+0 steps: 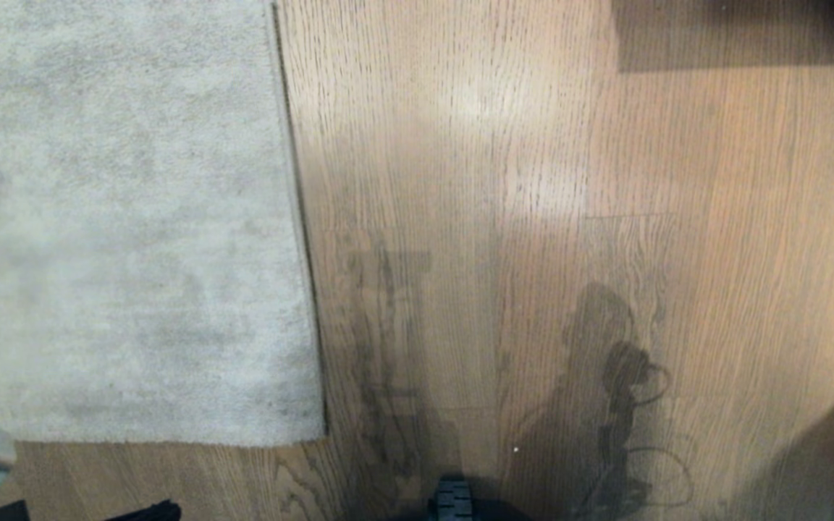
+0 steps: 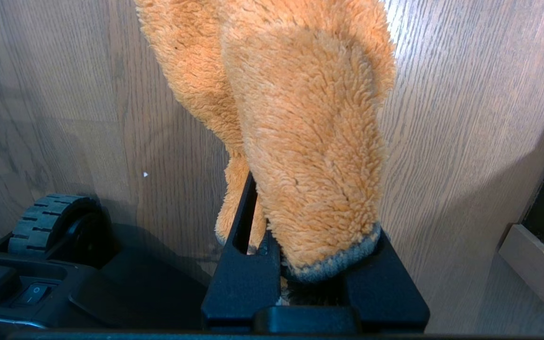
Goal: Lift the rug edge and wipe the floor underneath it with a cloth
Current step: Lift up the carpet
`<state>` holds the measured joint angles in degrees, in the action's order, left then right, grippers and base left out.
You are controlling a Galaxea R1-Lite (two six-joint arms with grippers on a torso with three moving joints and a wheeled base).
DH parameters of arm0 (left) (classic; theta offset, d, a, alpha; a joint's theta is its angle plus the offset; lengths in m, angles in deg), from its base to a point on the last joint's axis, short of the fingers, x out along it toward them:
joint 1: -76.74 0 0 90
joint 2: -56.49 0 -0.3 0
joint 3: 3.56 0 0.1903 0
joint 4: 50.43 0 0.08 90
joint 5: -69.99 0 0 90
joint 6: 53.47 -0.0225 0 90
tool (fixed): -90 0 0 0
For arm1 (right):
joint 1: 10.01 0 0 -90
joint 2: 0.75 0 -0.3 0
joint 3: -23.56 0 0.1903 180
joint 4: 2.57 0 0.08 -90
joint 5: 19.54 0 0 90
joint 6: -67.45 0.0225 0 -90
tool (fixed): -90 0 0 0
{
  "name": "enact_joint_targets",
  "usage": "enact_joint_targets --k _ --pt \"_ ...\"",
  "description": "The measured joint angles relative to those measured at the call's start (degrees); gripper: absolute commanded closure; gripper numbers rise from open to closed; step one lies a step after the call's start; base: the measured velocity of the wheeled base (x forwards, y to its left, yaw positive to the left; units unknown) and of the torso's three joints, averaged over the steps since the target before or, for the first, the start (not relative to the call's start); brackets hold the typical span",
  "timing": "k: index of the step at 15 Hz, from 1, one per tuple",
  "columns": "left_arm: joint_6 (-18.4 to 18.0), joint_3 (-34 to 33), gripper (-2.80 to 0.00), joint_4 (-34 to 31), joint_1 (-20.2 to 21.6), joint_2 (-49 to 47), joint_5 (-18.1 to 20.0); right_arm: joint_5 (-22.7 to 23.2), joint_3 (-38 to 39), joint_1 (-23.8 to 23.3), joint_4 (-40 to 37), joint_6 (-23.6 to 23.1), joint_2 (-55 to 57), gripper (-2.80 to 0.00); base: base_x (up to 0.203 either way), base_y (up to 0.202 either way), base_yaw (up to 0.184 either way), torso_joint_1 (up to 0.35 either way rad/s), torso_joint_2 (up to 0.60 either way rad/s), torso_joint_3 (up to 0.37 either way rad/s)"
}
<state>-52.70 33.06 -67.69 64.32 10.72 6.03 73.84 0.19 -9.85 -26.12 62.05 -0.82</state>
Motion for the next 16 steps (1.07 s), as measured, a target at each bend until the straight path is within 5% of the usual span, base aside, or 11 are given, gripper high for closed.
enact_joint_targets --k 5,12,13,16 --pt "0.71 0.43 0.0 14.61 -6.52 -18.21 -0.57 0.01 0.0 0.0 0.0 0.0 0.0 0.0 0.0 0.0 0.0 0.0 0.0 0.0" --pt "2.5 4.41 0.0 32.78 -14.34 -39.76 -9.34 0.0 0.0 0.0 0.0 -0.01 0.0 0.0 0.0 0.0 0.0 0.0 0.0 0.0" --pt "2.51 4.63 -2.8 32.83 -14.53 -41.15 -9.47 0.01 0.0 0.0 0.0 0.0 0.0 0.0 0.0 0.0 0.0 0.0 0.0 0.0" --pt "2.8 4.76 -2.8 32.83 -14.69 -43.44 -10.31 0.0 0.0 0.0 0.0 0.0 0.0 0.0 0.0 0.0 0.0 0.0 0.0 0.0"
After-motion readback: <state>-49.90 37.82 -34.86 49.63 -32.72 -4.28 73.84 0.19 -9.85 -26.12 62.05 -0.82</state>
